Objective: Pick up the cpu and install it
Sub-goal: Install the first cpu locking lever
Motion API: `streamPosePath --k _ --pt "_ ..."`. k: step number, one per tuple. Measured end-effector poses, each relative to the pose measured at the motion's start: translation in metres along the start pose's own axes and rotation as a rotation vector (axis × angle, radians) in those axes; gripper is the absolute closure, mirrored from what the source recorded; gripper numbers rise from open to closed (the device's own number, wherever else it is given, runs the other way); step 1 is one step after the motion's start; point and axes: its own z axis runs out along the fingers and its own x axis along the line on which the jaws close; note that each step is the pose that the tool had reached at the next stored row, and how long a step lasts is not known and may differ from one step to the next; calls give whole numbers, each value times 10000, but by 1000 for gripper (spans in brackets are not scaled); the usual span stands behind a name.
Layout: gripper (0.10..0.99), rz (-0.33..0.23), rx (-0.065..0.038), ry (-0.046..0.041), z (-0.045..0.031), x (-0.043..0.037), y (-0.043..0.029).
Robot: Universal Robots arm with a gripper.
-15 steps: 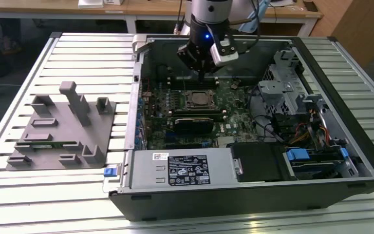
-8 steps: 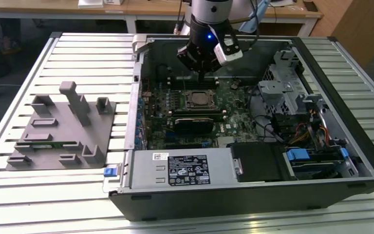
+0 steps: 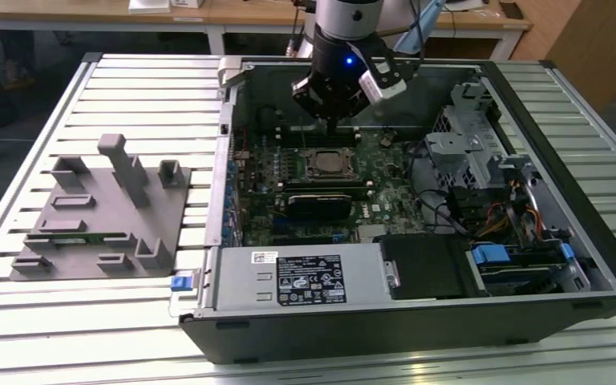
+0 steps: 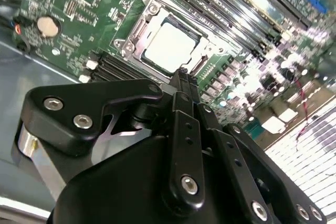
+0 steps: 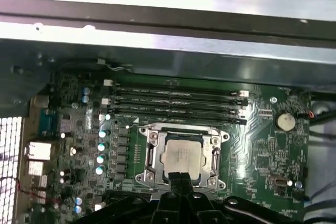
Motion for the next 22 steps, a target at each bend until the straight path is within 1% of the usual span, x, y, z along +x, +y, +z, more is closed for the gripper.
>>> streamPosePath --k 2,3,7,9,13,15,19,22 --pt "980 -292 3 14 1 0 0" --pt "980 -344 4 16 1 1 0" --pt "980 -323 2 2 6 31 5" --pt "980 -123 3 -7 10 42 7" --pt "980 537 -1 -36 24 43 7" --pt "980 732 -1 -44 28 42 10" --pt "980 755 -1 -46 30 51 10" --pt "980 754 -3 -46 30 86 13"
